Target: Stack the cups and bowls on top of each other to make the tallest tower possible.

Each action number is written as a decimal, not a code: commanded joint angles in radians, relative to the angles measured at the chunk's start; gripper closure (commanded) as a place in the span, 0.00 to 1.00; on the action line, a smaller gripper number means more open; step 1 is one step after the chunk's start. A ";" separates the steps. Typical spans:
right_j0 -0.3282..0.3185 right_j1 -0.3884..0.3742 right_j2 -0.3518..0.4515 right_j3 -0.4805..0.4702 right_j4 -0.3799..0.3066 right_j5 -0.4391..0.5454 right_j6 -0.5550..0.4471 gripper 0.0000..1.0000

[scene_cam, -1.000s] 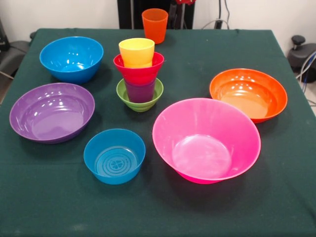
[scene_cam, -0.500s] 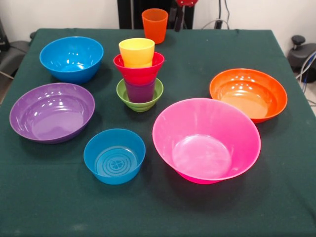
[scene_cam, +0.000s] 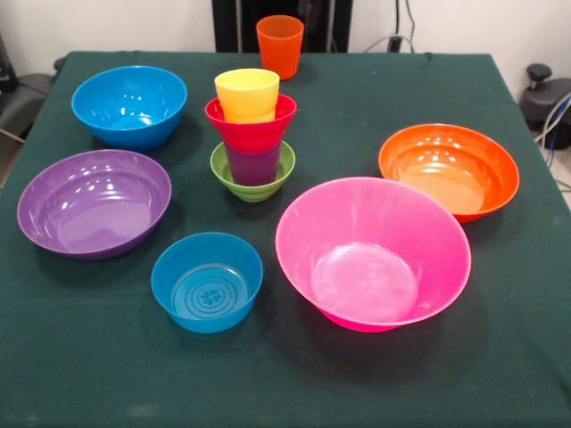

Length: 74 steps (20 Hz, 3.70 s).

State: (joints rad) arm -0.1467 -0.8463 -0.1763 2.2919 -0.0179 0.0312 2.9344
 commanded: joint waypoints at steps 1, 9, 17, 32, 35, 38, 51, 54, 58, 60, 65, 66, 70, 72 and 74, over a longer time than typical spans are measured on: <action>-0.028 -0.054 0.131 0.086 -0.027 0.069 0.019 0.00; 0.008 0.063 0.074 0.057 -0.048 -0.041 0.032 0.00; -0.010 0.160 0.053 0.042 -0.108 -0.153 0.022 0.00; -0.130 0.093 0.050 0.027 -0.211 -0.074 -0.021 0.00; -0.152 -0.004 0.075 0.049 -0.207 0.019 -0.035 0.00; -0.166 -0.043 0.099 0.052 -0.194 0.062 -0.036 0.00; -0.118 0.080 0.069 -0.040 -0.185 0.019 -0.017 0.00; -0.110 0.090 0.070 -0.057 -0.174 0.028 -0.014 0.00; -0.112 0.112 0.071 -0.089 -0.168 0.041 -0.020 0.00; -0.111 0.118 0.068 -0.105 -0.165 0.049 -0.023 0.00; -0.118 0.125 0.072 -0.123 -0.166 0.055 -0.027 0.00; -0.123 0.129 0.075 -0.126 -0.169 0.054 -0.029 0.00; -0.125 0.141 0.071 -0.149 -0.168 0.062 -0.031 0.00; -0.117 0.148 0.070 -0.159 -0.161 0.066 -0.026 0.00; -0.115 0.157 0.070 -0.175 -0.154 0.074 -0.022 0.00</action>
State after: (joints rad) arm -0.2777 -0.7494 -0.1770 2.2106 -0.1892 -0.0222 2.9344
